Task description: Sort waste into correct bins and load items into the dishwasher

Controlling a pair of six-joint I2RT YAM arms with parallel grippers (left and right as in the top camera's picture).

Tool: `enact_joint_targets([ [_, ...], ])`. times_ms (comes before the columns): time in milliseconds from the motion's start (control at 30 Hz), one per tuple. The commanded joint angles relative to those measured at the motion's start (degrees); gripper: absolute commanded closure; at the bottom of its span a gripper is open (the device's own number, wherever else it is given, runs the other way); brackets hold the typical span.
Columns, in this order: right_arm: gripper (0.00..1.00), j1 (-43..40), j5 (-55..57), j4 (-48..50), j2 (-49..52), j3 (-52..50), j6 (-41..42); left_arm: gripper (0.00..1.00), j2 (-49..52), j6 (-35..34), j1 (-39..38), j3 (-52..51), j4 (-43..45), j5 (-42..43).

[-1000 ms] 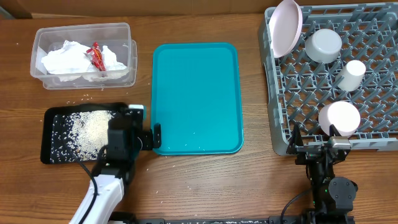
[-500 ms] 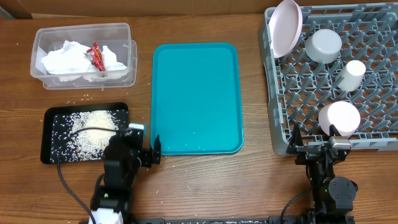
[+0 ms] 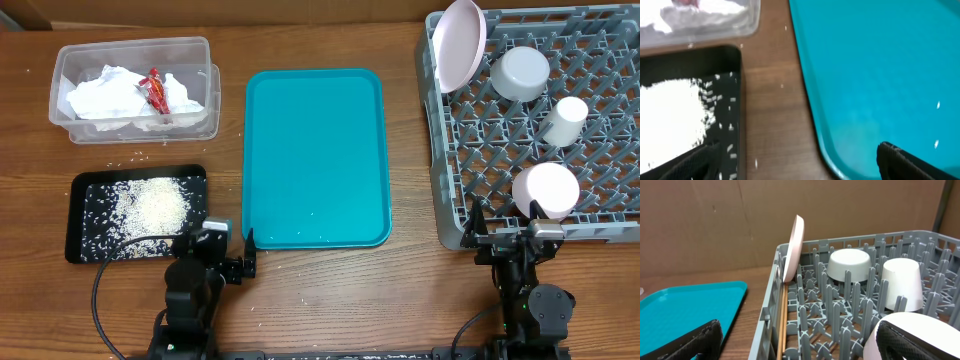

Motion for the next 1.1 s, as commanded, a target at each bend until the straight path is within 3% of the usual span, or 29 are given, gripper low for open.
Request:
enact_joint_targets([
  [0, 0.00, -0.2, -0.1, 0.3, -0.6, -0.6, -0.4, 0.00, -2.7, 2.9, 0.2, -0.2, -0.4, -1.1],
  [167, 0.00, -0.2, -0.1, 0.3, -0.6, -0.6, -0.4, 0.00, -6.8, 6.9, 0.2, -0.2, -0.4, -1.2],
  [633, 0.00, -0.2, -0.1, 0.3, -0.6, -0.6, -0.4, 0.00, -23.6, 6.9, 1.2, -0.2, -0.5, -1.1],
  [733, 0.00, -0.2, -0.1, 0.3, -0.6, -0.6, -0.4, 0.00, -24.3, 5.2, 1.4, -0.2, -0.5, -1.0],
  [933, 0.00, -0.2, -0.1, 0.3, -0.6, -0.6, -0.4, 0.00, -24.4, -5.0, 3.2, -0.2, -0.5, -1.2],
  [1067, 0.00, -0.2, -0.1, 0.3, -0.6, -0.6, -0.4, 0.00, -24.4, -4.5, 4.1, -0.2, -0.5, -1.2],
])
